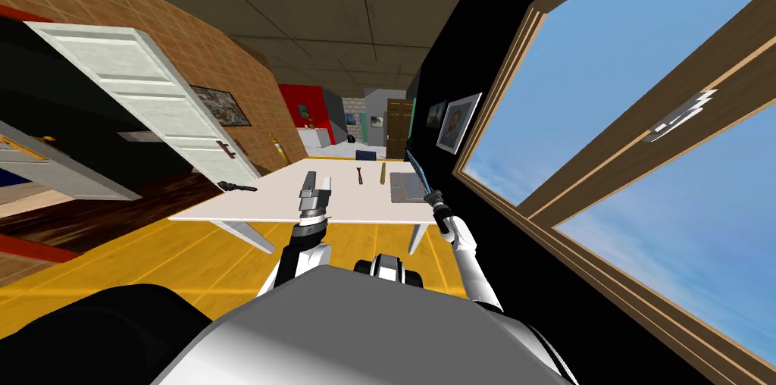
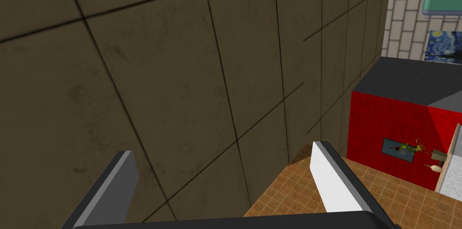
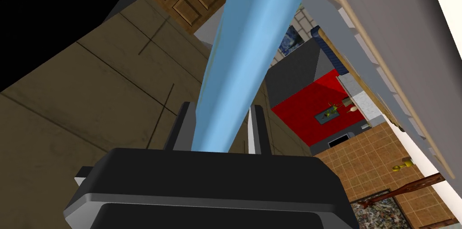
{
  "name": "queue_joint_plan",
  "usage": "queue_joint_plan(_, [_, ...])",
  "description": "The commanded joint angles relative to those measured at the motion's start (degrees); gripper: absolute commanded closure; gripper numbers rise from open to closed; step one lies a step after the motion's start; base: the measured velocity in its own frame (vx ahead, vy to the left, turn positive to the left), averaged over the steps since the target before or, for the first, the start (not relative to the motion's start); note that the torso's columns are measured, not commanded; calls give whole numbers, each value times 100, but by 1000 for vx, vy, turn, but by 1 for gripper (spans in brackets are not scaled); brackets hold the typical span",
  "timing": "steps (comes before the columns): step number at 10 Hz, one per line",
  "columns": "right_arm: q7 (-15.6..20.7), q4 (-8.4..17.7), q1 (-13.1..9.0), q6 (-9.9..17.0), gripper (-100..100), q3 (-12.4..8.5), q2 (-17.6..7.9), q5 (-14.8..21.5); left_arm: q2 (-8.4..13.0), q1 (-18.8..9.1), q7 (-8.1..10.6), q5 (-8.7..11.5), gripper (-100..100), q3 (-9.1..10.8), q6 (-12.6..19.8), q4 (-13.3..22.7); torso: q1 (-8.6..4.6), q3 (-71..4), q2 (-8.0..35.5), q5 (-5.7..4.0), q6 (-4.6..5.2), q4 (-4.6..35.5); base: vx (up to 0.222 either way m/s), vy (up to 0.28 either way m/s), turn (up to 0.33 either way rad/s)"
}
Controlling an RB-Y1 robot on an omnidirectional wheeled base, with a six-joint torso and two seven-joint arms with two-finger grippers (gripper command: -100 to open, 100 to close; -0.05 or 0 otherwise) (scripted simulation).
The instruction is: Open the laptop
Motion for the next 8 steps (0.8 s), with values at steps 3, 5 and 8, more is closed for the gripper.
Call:
queue_joint_plan(3, [596, -303, 122, 679, 100, 151, 332, 264, 0, 0, 0, 0, 0, 0, 0, 0, 5, 5, 7, 2, -10, 7, -4, -119, 208])
queue_joint_plan(5, [828, -418, 170, 922, 100, 206, 465, 366, 0, 0, 0, 0, 0, 0, 0, 0, 8, 12, 20, 3, 2, 6, -30, -90, 152])
queue_joint_plan(8, [1293, -646, 265, 1408, 100, 315, 733, 569, 0, 0, 0, 0, 0, 0, 0, 0, -1, 11, 17, 2, -8, 12, -27, -108, 237])
